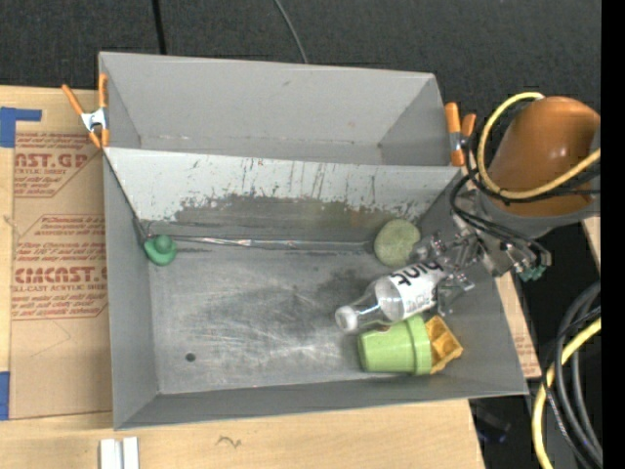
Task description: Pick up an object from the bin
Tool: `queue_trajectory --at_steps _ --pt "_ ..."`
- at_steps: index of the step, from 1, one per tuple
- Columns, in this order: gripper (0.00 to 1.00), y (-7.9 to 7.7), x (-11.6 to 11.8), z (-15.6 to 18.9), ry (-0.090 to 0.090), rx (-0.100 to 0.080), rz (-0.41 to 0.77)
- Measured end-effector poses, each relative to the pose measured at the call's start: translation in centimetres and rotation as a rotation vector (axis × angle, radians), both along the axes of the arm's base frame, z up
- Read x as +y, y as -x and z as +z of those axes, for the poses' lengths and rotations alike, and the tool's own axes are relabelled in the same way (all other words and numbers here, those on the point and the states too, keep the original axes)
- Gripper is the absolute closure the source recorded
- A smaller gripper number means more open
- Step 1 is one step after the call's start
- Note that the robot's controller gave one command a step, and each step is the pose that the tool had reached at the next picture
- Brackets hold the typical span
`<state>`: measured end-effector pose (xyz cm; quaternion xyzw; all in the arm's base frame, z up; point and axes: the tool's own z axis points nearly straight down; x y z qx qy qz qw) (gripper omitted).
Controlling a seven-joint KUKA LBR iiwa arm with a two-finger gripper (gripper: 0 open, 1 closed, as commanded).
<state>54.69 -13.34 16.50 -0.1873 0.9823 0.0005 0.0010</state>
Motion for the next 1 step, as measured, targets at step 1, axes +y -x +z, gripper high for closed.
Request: queue_trajectory --at_steps 1 --pt "1.00 -0.19 1.27 3.59 0.000 0.003 0.029"
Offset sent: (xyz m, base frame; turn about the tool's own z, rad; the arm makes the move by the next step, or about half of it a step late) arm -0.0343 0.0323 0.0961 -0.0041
